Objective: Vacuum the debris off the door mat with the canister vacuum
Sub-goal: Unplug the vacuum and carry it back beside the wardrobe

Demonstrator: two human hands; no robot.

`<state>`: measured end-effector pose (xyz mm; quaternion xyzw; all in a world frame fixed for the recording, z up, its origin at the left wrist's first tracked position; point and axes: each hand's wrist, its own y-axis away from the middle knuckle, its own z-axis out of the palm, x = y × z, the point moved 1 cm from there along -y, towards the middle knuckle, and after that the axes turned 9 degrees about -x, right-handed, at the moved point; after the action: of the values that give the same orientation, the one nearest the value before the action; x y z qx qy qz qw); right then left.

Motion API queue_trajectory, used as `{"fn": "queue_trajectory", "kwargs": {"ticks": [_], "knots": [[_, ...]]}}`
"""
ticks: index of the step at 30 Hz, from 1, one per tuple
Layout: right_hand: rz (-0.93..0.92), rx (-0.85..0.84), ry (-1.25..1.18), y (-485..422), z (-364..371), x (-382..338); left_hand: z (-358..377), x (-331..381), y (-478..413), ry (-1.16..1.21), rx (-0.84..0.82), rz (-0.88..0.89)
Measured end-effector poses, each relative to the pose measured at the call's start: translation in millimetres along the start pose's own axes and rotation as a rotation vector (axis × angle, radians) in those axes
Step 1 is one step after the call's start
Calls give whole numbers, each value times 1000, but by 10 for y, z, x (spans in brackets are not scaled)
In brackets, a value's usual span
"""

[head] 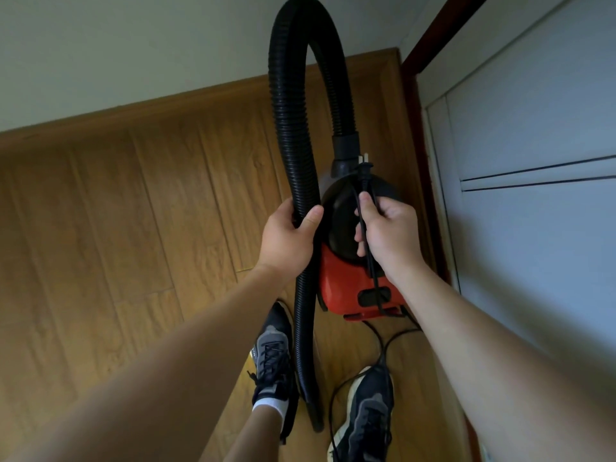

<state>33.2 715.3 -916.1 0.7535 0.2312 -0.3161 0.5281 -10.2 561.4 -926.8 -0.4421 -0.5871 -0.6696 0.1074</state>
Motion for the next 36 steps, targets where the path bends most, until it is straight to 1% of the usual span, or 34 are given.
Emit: {"fn": "queue_trajectory", "kwargs": {"ticks": [12,21,36], "knots": [[-2,-22,-24,99,60,102,-18,-73,92,-15,-22,-10],[-27,-27,31,153,45,135,-35,-116,161,-32,-19,-17],[-14,40,113,286,-108,254,52,-136,414,-149,-48,34]]}}
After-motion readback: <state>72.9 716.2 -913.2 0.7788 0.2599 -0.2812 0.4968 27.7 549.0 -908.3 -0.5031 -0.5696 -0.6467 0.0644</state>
